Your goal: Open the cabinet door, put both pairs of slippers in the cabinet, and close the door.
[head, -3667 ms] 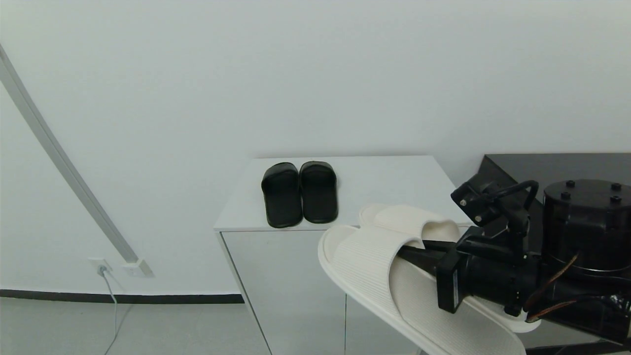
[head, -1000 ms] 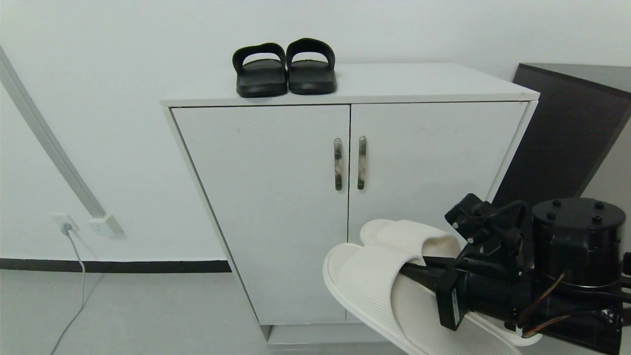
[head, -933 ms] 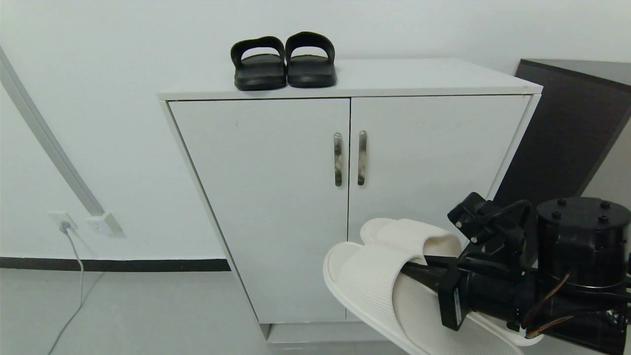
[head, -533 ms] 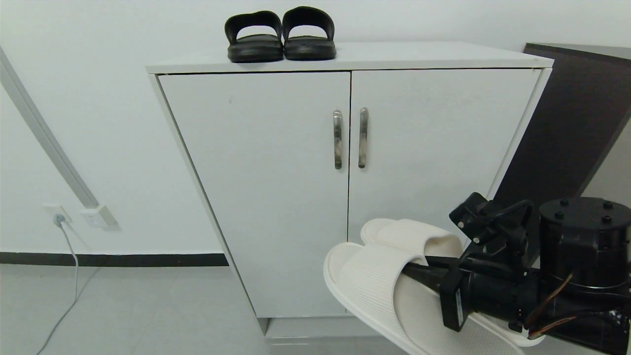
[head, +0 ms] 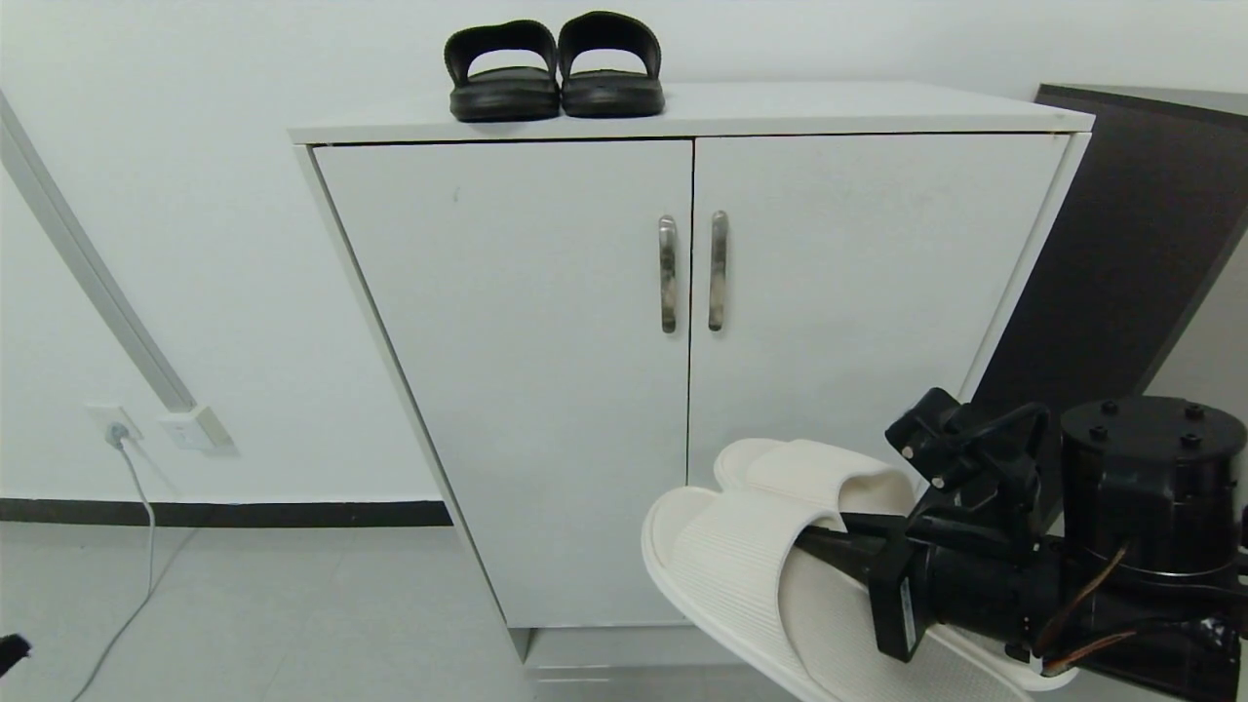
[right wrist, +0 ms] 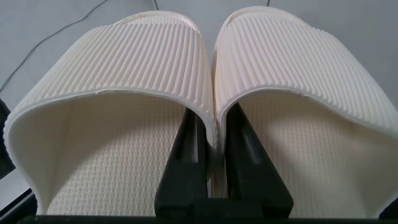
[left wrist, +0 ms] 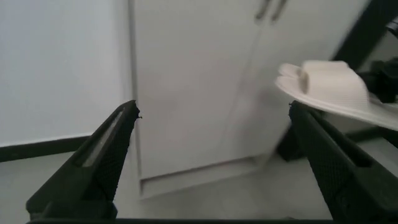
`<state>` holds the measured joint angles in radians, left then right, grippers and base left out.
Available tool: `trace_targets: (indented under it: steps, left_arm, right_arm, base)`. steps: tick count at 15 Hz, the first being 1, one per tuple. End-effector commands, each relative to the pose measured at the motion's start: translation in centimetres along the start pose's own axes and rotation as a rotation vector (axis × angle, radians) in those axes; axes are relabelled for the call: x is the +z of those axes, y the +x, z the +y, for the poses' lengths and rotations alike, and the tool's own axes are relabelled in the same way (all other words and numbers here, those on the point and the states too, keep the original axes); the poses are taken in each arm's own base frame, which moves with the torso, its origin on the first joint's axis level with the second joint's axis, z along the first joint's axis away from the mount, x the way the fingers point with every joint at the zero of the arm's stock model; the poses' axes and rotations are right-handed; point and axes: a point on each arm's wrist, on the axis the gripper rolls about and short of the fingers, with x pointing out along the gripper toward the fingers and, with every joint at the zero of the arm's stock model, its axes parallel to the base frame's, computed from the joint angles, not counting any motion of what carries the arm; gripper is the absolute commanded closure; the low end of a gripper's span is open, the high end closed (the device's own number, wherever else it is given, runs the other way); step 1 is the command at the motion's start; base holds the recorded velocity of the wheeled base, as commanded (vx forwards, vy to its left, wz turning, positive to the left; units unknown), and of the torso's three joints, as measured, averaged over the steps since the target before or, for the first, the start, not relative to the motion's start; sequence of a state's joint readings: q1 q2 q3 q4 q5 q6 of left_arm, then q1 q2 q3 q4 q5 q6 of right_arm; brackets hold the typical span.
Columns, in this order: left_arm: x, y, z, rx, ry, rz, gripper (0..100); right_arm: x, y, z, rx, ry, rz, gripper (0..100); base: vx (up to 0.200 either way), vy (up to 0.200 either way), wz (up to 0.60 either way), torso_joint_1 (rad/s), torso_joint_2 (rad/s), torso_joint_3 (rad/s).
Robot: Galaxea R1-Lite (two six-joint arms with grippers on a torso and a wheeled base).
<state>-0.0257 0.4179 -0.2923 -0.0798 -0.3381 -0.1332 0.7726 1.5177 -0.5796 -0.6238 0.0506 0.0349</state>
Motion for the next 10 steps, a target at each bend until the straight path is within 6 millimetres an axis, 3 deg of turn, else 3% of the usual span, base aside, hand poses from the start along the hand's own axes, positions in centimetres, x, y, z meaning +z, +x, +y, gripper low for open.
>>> trace_targets:
  steps: [1,6,10]
  left_arm:
    - [0.6,3.2,0.8,-0.072,-0.038,0.118,0]
    - [2.2,8.4,1.5,-0.245,-0.022,0.134,0]
    - [4.2,12.7,-0.6,-0.36,0.001,0.134,0]
  right_arm:
    - [-0.1,0.1,0.0,0.002,0.002,0.006,100]
    - [-0.5,0.6,-0.1,0.0,0.003,0.023,100]
    - [-0.6,0.7,-0.1,0.007,0.005,0.031,100]
  base:
    - [0.0,0.0,0.0,0.0,0.0,0.0]
    - [0.0,0.0,0.0,0.0,0.0,0.0]
    - [0.0,0.0,0.0,0.0,0.0,0.0]
